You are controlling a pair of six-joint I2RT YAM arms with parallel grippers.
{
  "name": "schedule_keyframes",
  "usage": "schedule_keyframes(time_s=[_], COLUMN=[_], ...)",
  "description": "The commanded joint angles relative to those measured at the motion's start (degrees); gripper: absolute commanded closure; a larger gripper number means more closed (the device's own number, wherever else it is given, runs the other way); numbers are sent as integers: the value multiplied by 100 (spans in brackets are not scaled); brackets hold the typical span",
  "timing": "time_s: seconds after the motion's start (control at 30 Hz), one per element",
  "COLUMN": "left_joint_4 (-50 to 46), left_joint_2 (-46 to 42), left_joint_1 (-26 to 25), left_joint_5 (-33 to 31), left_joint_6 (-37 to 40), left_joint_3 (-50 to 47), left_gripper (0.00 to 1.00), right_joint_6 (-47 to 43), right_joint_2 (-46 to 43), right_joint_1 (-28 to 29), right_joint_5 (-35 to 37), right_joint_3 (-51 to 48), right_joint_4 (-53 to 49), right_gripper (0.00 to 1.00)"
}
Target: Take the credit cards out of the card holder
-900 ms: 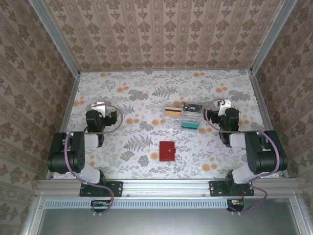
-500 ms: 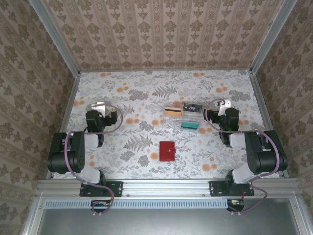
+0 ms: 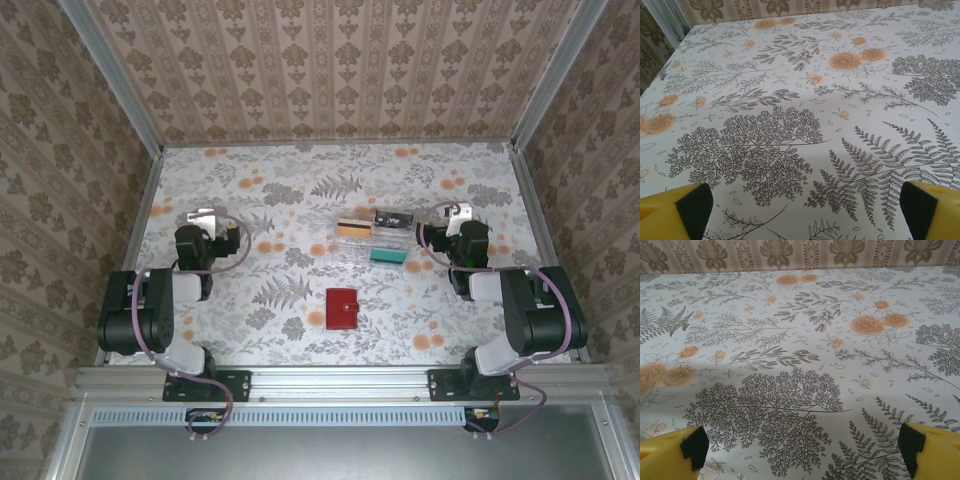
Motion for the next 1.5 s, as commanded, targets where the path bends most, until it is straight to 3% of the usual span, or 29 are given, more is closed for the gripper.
schedule_keyframes(time_s=[0.0,0.1,0.23,0.47,0.53,0.63,0.83,1.0,1.2,1.4,1.47], left_joint_4=[10,-981,-3034,-6671,-7055,-7242,-7645,-7827,-7846,-7592,-7630], left_joint_2=[-115,-536,-1233,-1525,-1492,-1582,-1891,-2002,-1971,-2341,-2415], left_joint_1=[54,54,22,146,246,217,-598,-1682,-2763,-3090,-3159], left_joint_5=[119,68,-378,-1071,-375,143,167,-310,-329,-32,-30], left_joint_6=[55,35,-371,-2464,-2525,-2728,-2931,-3464,-3870,-4291,-4407], left_joint_3=[84,446,1434,3659,3937,3981,3795,3467,3044,2387,2239], left_gripper=[0,0,0,0,0,0,0,0,0,0,0], right_joint_6=[109,169,383,1902,2561,2511,2571,2440,2701,3280,3537], right_joint_2=[-10,-286,-994,-2125,-2327,-2392,-2437,-2784,-2833,-2636,-2491], right_joint_1=[-12,-21,-17,-62,-65,-83,58,948,2702,4447,4861], right_joint_5=[288,439,859,1526,1806,1472,572,871,1696,2517,2534], right_joint_3=[14,82,497,1268,1616,2101,2725,2724,2691,2678,2675], right_joint_4=[101,-228,-1536,-3603,-4419,-5186,-6201,-6794,-7737,-8458,-8592], right_gripper=[0,0,0,0,0,0,0,0,0,0,6])
